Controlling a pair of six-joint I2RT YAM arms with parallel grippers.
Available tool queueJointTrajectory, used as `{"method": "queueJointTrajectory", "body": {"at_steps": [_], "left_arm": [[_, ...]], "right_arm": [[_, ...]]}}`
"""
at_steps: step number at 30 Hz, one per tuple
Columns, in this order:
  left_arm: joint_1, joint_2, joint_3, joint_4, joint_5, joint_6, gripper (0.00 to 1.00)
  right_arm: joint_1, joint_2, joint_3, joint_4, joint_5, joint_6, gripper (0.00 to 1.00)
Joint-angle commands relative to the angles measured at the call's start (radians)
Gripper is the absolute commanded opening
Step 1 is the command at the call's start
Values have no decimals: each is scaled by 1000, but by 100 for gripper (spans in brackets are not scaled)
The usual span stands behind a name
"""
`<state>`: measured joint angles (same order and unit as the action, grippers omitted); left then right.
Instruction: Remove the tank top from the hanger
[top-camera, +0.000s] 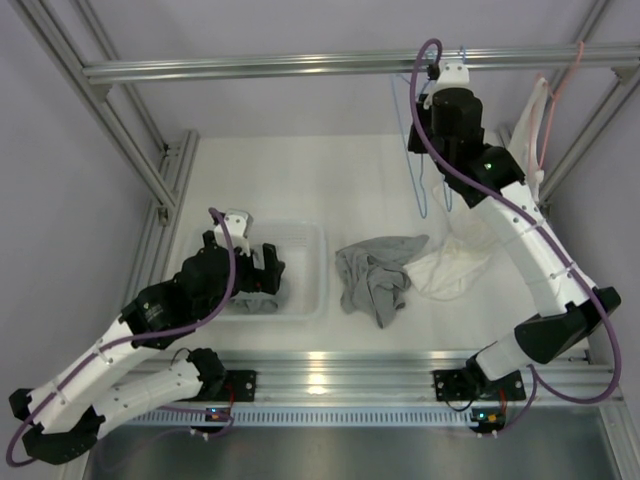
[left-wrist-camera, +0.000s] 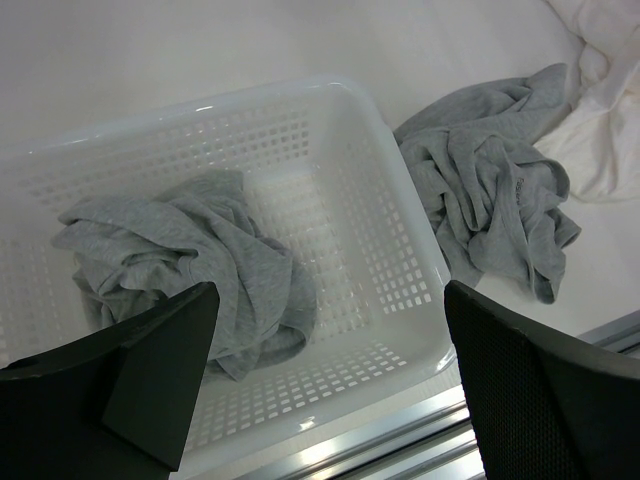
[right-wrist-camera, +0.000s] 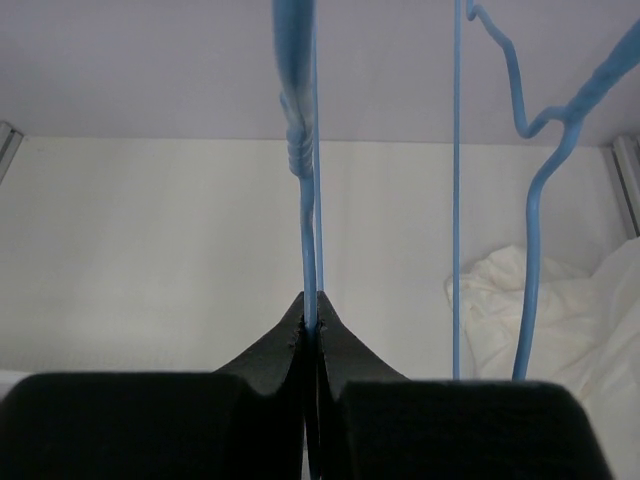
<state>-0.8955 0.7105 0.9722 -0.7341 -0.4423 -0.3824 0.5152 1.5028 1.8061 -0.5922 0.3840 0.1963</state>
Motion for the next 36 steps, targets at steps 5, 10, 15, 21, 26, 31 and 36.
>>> {"method": "queueJointTrajectory", "body": {"at_steps": [5, 10, 15, 21, 26, 31, 36], "left_arm": [[1, -28, 25, 41, 2, 10, 99], [1, -36, 13, 41, -1, 16, 99], [1, -54, -4, 41, -1, 14, 99], [3, -60, -13, 39, 7, 14, 99], [3, -72, -23, 39, 5, 13, 99], [3, -69, -29, 39, 7, 16, 99], [3, -71, -33, 39, 10, 14, 99]], "right_arm": [[-26, -10, 35, -17, -36, -40, 0], [-26, -10, 90, -32, -39, -58, 0], [-26, 16, 189, -95, -50, -81, 0], [-26, 40, 258, -136, -50, -110, 0], [-26, 45, 274, -155, -45, -104, 0], [-24, -22, 279, -152, -40, -103, 0], [-24, -53, 292, -153, -42, -112, 0]]}}
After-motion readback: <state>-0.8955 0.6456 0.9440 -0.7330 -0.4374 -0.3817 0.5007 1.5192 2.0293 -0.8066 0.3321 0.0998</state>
